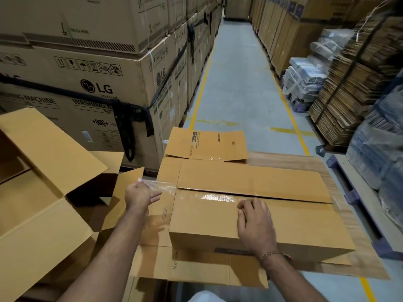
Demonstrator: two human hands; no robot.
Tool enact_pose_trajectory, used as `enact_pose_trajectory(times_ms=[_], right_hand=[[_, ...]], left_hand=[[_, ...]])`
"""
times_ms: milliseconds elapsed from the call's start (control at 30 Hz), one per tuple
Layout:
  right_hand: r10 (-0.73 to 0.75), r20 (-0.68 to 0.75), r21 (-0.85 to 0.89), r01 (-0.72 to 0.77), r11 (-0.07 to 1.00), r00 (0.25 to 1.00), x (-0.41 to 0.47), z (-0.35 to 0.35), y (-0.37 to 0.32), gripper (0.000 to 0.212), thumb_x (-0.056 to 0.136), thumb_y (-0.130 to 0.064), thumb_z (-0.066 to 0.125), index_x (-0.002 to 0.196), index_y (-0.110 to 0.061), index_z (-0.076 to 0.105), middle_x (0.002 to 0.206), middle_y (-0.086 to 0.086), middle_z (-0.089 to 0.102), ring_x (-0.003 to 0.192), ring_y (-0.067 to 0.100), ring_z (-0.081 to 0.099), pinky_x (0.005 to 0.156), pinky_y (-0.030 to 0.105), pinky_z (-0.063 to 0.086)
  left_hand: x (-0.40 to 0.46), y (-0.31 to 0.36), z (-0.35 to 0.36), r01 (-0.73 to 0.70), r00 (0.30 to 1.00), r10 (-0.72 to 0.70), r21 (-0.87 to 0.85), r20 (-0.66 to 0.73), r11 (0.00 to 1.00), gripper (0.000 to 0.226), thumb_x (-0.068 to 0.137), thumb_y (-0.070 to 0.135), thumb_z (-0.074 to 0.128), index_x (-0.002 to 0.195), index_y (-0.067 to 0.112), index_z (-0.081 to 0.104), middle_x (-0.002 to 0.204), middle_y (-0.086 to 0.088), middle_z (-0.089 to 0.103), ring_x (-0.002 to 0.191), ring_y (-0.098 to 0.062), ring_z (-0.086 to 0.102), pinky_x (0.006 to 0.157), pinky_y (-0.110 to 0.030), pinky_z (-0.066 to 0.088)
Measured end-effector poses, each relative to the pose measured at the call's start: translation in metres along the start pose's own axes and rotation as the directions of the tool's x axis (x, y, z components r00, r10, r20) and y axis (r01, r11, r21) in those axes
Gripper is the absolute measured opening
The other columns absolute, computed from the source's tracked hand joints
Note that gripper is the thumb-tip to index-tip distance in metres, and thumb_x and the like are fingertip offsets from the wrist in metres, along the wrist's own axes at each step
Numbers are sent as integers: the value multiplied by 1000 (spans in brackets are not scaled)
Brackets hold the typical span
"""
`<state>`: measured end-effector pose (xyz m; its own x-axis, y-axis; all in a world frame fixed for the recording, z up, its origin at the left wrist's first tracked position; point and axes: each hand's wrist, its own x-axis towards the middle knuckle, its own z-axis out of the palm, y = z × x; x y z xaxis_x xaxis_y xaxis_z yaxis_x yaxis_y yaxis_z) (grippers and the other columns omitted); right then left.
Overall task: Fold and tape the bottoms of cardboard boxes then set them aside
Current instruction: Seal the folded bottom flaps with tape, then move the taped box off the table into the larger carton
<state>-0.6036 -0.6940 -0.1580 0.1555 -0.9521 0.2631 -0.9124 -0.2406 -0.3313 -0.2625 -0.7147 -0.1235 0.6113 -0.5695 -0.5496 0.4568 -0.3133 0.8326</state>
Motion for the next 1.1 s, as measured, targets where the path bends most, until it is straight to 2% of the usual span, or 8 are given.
enact_pose_trajectory(times_ms=[200, 300, 367, 467, 633, 767, 900, 1100], right_hand=[[21, -3, -39, -21, 999, 1000, 0, 0, -4, 15, 97, -30, 51, 108, -26, 59, 103, -9, 47, 96, 12, 41, 86, 34, 48], [58, -45, -96, -63, 993, 997, 0, -1, -4, 30, 96, -39, 53, 120, -22, 61, 119, -2, 52, 112, 18, 47, 100, 40, 44], [77, -36, -104, -80, 991, 996, 2, -1, -4, 45, 97, -47, 49, 130, -19, 60, 133, 1, 51, 129, 23, 45, 112, 45, 39], [67, -6, -125, -67, 990, 998, 2, -2, -4, 57, 98, -56, 43, 138, -18, 56, 139, 1, 49, 135, 23, 42, 116, 46, 35], [50, -9, -189, -50, 981, 999, -4, -4, -3, 60, 99, -59, 41, 139, -18, 58, 147, 3, 52, 146, 27, 34, 120, 49, 27], [90, 9, -206, -86, 975, 996, -8, -7, -5, 66, 100, -63, 35, 147, -20, 51, 159, 3, 42, 154, 27, 21, 123, 50, 23], [132, 78, -220, -113, 969, 988, -5, -11, -5, 85, 95, -75, 30, 163, -24, 25, 174, 6, -3, 160, 30, -2, 126, 53, 15], [163, 162, -67, -154, 986, 973, 7, -28, 13, 106, 83, -91, 37, 165, -28, 14, 173, 5, -11, 159, 26, -12, 128, 57, 10]], left_hand=[[-6, -7, -18, 110, 994, -109, -99, 22, 989, 57, 114, 45, 29, 137, -3, 49, 131, -18, 61, 103, -35, 73, 92, -48, 58], [-17, -9, -12, -75, 980, 102, 162, -170, 984, 51, 109, 52, 39, 137, 11, 52, 124, -13, 66, 108, -33, 67, 85, -46, 56], [-29, -17, -5, -324, 876, 455, 501, -161, 802, 39, 104, 50, 51, 129, 20, 54, 128, -8, 58, 114, -29, 59, 89, -46, 51], [-41, -27, 6, -643, 662, 715, 662, 227, 385, 23, 103, 47, 55, 114, 27, 60, 117, 5, 55, 112, -17, 50, 96, -42, 46], [-48, -48, 25, -824, 519, 444, 566, 730, 32, 23, 100, 55, 54, 112, 38, 63, 116, 15, 54, 116, -8, 45, 104, -34, 43], [-57, -56, 32, -839, 463, 402, 537, 790, -89, 54, 93, 66, 60, 139, 38, 55, 136, 9, 44, 128, -14, 37, 109, -33, 37], [-66, -58, 40, -804, 453, 336, 542, 826, -247, 95, 81, 84, 54, 159, 34, 34, 164, -1, 24, 152, -24, 20, 125, -50, 17], [-80, -43, 46, -788, 478, 281, 547, 832, -282, 119, 56, 94, 66, 155, 35, 35, 151, 3, 39, 142, -21, 24, 122, -49, 15]])
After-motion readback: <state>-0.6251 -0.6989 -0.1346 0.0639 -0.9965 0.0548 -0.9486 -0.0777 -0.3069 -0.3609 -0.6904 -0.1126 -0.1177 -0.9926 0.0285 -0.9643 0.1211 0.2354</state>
